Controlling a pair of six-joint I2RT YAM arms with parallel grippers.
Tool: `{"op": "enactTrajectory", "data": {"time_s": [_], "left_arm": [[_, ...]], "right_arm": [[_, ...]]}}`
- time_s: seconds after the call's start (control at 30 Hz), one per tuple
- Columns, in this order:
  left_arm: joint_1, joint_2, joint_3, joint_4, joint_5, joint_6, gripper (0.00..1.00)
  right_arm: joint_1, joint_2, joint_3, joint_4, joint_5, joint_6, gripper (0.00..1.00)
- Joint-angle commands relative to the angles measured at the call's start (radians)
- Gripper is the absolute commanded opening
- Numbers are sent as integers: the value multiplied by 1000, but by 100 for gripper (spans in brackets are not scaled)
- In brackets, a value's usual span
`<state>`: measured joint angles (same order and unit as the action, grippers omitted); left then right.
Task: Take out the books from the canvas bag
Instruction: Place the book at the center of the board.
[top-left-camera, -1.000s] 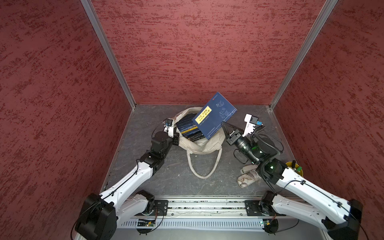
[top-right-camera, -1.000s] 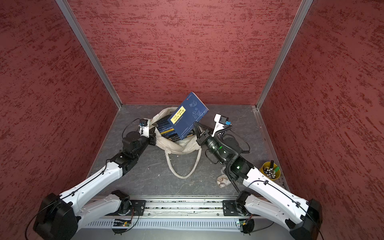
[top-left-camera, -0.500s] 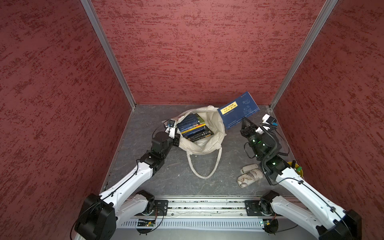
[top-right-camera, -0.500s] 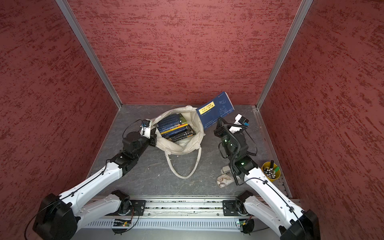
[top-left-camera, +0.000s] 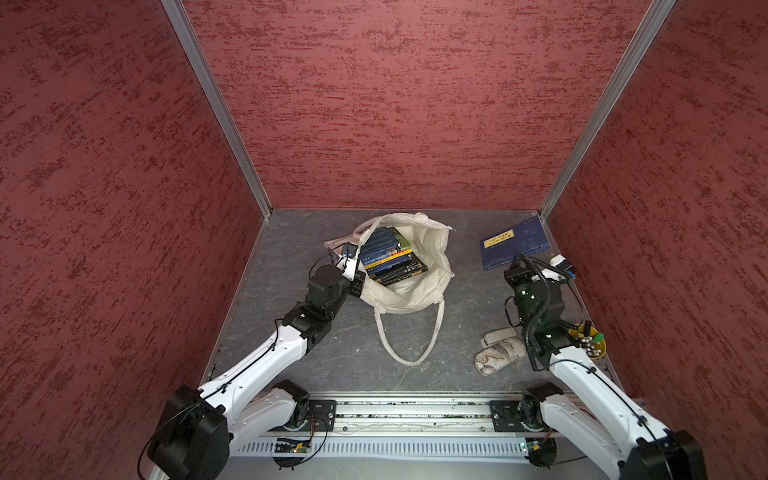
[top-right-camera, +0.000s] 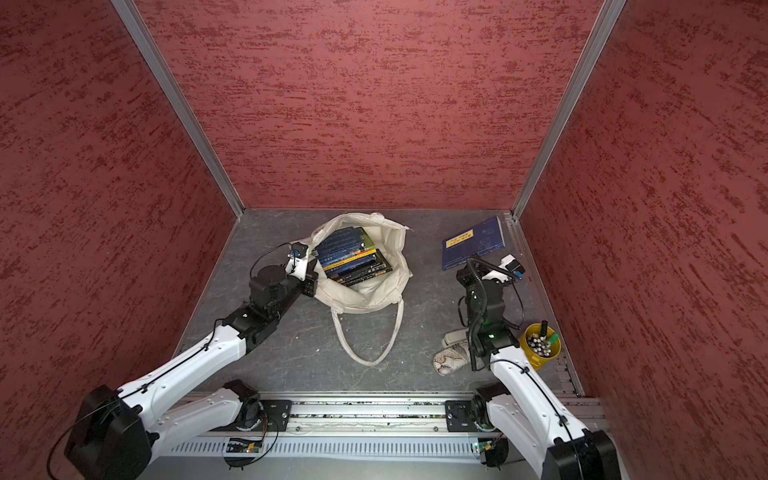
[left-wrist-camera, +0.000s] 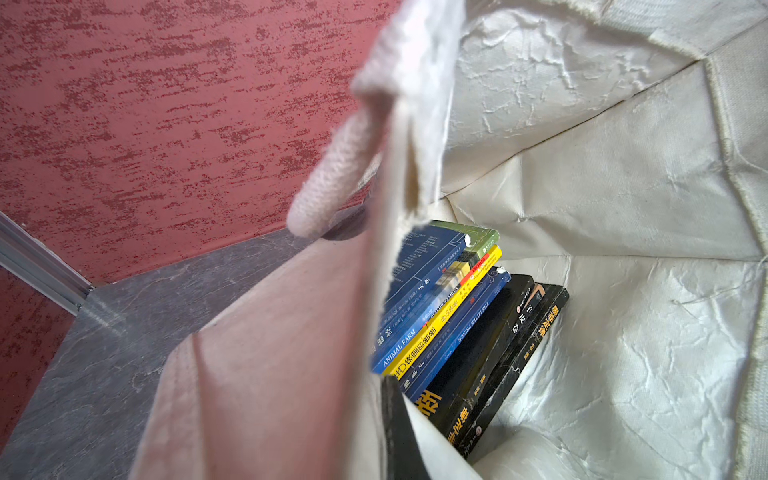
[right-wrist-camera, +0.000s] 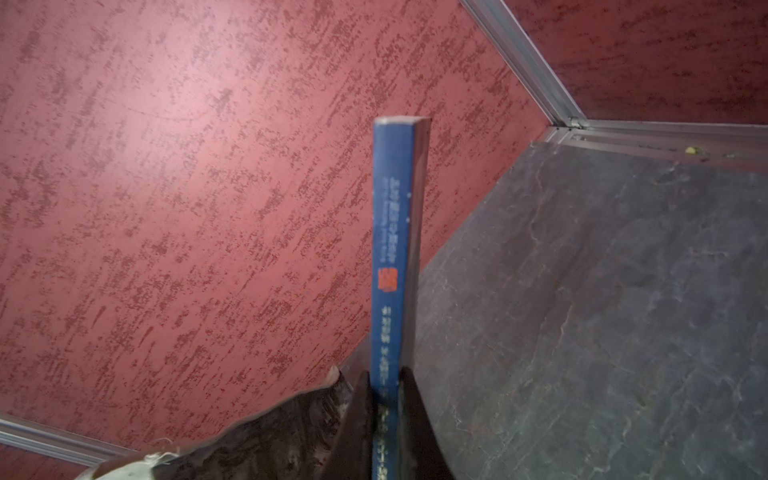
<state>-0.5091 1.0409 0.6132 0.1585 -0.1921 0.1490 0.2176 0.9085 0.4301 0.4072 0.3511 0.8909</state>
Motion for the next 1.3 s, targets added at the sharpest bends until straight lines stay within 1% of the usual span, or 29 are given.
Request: {"op": "enactTrajectory", "data": {"time_s": [0.0,0.07,0.13,0.33,0.47,0.6,0.67,1.0,1.03,1.07,1.17,1.23,1.27], "left_arm": [[-9,3,7,26,7,30,0],[-15,0,2,30,3,37,0],[-23,-2,-2,33,0,47,0],[-51,7,-5,47,5,69,0],[-55,3,-7,49,10,70,0],[-66,3,-10,51,11,75,0],[-69,2,-10,52,16,77,0],[-82,-2,-10,50,21,86,0],[-85,-2,-9,50,20,88,0],[-86,-3,-12,50,19,92,0],[-92,-10,-13,51,19,98,0],[-91,-11,-13,54,17,98,0],[-91,-10,-13,54,18,98,0]], "right_arm": [[-60,90,-9,161,-78,78,0],[-110,185,-32,219,-154,137,0],[-135,269,-38,273,-193,161,0],[-159,478,-3,312,-221,245,0],[-173,598,14,349,-199,290,0],[-179,688,62,338,-179,308,0],[-187,723,74,344,-190,327,0],[-193,818,162,334,-198,394,0],[-195,825,172,330,-212,396,3],[-197,823,178,320,-217,396,8],[-197,802,162,310,-216,407,16],[-196,772,144,304,-217,405,28],[-196,759,140,286,-212,405,32]]}}
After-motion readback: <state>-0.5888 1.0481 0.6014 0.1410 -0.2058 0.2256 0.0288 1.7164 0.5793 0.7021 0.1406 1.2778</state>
